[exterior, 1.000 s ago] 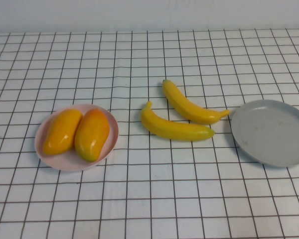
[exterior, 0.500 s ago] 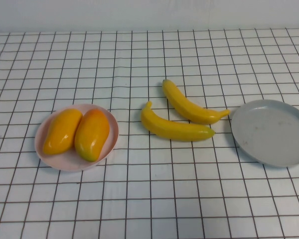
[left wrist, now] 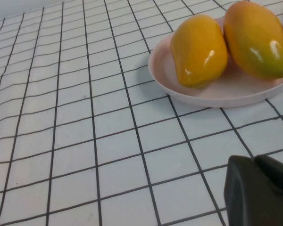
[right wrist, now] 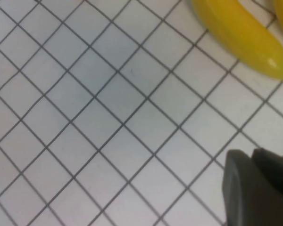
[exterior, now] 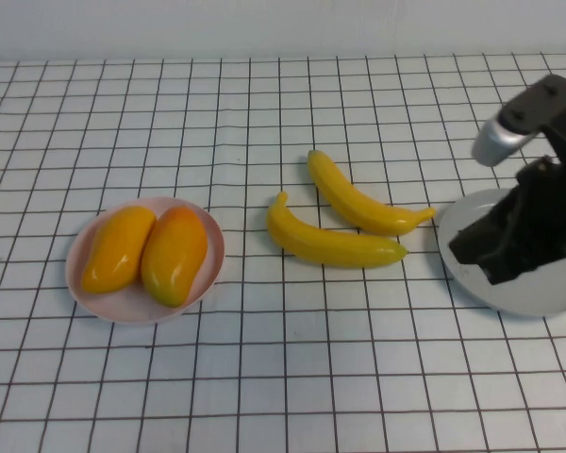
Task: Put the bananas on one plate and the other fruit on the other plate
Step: Put another type of fruit in the right plate
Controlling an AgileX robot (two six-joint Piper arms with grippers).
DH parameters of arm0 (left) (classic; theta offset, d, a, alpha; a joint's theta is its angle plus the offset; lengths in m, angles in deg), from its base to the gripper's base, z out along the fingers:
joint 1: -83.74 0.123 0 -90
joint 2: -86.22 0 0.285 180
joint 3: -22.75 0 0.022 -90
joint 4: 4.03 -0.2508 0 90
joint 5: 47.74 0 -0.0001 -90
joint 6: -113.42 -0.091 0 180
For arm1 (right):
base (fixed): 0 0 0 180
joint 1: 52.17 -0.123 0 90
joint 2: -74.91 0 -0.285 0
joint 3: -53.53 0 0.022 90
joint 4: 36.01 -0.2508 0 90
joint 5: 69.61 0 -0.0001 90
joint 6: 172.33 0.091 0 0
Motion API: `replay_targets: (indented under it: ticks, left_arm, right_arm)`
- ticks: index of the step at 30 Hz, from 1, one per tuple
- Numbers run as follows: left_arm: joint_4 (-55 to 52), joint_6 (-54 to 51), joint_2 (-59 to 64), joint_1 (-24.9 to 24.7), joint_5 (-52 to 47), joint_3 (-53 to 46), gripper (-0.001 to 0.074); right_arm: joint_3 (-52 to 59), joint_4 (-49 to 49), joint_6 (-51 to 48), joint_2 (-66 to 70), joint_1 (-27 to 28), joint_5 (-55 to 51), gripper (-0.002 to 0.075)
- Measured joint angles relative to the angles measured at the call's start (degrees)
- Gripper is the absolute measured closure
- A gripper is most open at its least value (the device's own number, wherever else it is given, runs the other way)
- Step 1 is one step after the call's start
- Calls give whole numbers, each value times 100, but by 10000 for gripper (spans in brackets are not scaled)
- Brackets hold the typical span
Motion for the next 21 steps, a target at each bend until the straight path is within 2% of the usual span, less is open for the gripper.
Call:
replay_targets:
  ticks: [2,4,7,9,15,21]
  left_arm:
    - [0,0,0,0,0,0,739]
    - [0,0,0,0,0,0,739]
    - [0,0,0,0,0,0,739]
    - [0,0,0,0,0,0,738]
    - [0,0,0,0,0,0,739]
    - [0,0,0,0,0,0,739]
  right_arm:
    - [-291,84,-202,291,-212,60,659]
    - [-633,299,-285,617,-390,-22,563]
    - [-1224,926,-321,1114,-697,-344,378]
    - [-1586,1395,-334,1433,-912,-548,297]
    - [-2441,2244,-380,2560,-1488,-693,244]
    - [-3381,2372,-380,3752,-1574,-638,239]
